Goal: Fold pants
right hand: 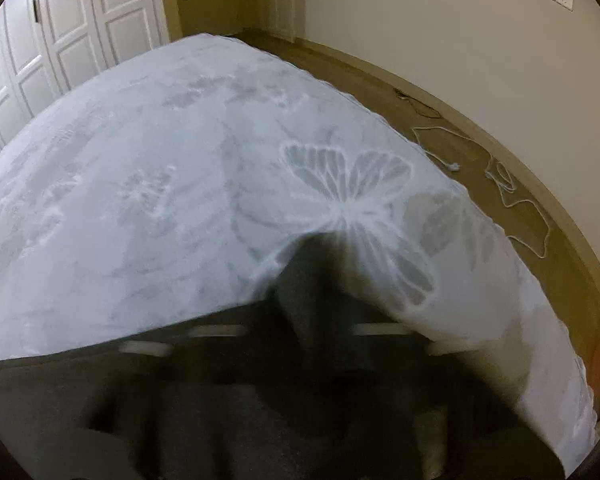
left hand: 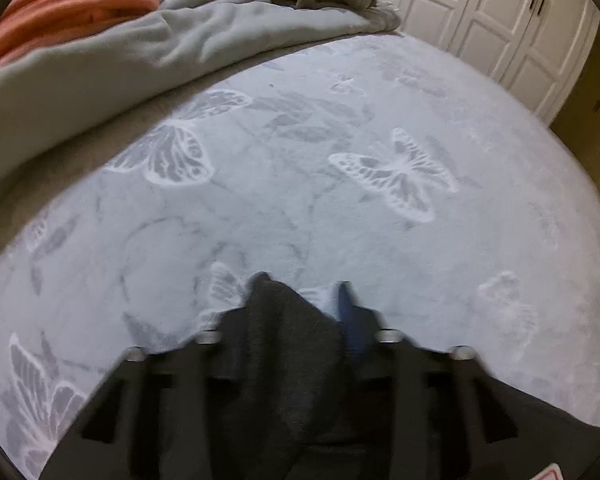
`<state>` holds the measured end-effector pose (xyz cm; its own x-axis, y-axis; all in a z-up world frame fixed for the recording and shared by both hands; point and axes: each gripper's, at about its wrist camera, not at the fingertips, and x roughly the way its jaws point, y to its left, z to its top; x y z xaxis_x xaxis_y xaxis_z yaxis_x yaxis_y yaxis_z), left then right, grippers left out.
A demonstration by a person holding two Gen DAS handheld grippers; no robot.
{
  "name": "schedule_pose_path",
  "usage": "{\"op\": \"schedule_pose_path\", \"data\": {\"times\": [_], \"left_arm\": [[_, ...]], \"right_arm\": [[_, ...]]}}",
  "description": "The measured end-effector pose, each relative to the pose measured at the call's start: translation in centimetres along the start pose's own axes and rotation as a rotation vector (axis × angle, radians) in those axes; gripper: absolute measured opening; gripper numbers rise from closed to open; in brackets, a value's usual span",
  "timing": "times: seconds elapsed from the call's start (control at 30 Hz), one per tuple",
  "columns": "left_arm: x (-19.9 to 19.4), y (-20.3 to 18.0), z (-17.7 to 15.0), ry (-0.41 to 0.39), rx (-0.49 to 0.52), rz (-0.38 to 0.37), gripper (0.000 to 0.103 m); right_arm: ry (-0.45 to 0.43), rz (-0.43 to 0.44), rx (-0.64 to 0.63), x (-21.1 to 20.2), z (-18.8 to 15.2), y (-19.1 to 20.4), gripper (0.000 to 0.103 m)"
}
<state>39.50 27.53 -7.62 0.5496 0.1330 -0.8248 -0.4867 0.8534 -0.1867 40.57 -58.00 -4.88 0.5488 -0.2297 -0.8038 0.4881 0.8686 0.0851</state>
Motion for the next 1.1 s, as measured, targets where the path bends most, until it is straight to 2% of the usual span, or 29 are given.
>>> {"op": "schedule_pose_path", "data": {"times": [0.07,0.17,0.23,0.27,0.3,0.4,0.5,0.63,0.7,0.77,0.87,0.93,0.97,1.0,1.07,1.1], "left_arm": [[-2.3,1.5,0.3,-0.03,-0.053,-0.084,0.012],[-7.5,2.7,0.7,-0.087,-0.068,-0.194,0.011],[-11.4,3.2,0.5,-0.123,-0.055,-0.268,0.011],[-14.1,3.8,0.1,-0.146,-0.037,-0.305,0.011],[-16.0,4.1,-0.5,-0.162,-0.018,-0.323,0.011],[-21.7,6.4,-3.1,-0.196,0.036,-0.359,0.011],[-24.1,9.4,-6.6,-0.162,0.047,-0.37,0.011],[-23.6,12.9,-11.4,-0.091,0.072,-0.323,0.012],[-22.9,14.2,-13.6,-0.041,0.067,-0.304,0.019],[-22.5,15.8,-15.8,-0.012,-0.004,-0.287,0.043],[-22.5,18.1,-17.4,0.018,-0.186,-0.326,0.048],[-22.4,19.0,-17.8,0.048,-0.29,-0.373,0.048],[-22.4,19.2,-17.9,0.059,-0.334,-0.383,0.048],[-22.5,19.2,-18.1,0.058,-0.367,-0.379,0.048],[-22.6,18.6,-18.5,0.047,-0.4,-0.39,0.048],[-22.5,17.8,-18.6,0.038,-0.39,-0.416,0.048]], "right_arm": [[-0.079,0.019,-0.027,-3.4,0.3,0.1,0.004],[-0.177,0.069,-0.046,-8.8,0.4,-0.8,0.004],[-0.25,0.124,-0.057,-14.1,-0.3,-2.3,0.004],[-0.267,0.14,-0.06,-15.4,-0.7,-2.6,0.004],[-0.301,0.17,-0.075,-18.5,-1.7,-3.7,0.004],[-0.332,0.205,-0.109,-22.6,-4.1,-5.8,0.004],[-0.308,0.226,-0.143,-25.7,-8.7,-9.2,0.005],[-0.223,0.232,-0.142,-25.0,-13.9,-12.1,0.005],[-0.171,0.214,-0.143,-24.2,-16.4,-12.9,0.005],[-0.1,0.195,-0.112,-23.1,-18.4,-14.0,0.008],[-0.069,0.201,-0.039,-24.1,-20.2,-15.4,0.01],[-0.1,0.208,0.032,-26.5,-20.2,-15.8,0.018],[-0.11,0.205,0.052,-27.4,-20.1,-15.2,0.029],[-0.127,0.203,0.086,-28.4,-19.8,-15.1,0.046],[-0.183,0.246,0.169,-30.6,-19.3,-13.9,0.065],[-0.196,0.275,0.191,-31.1,-19.3,-13.3,0.066]]}}
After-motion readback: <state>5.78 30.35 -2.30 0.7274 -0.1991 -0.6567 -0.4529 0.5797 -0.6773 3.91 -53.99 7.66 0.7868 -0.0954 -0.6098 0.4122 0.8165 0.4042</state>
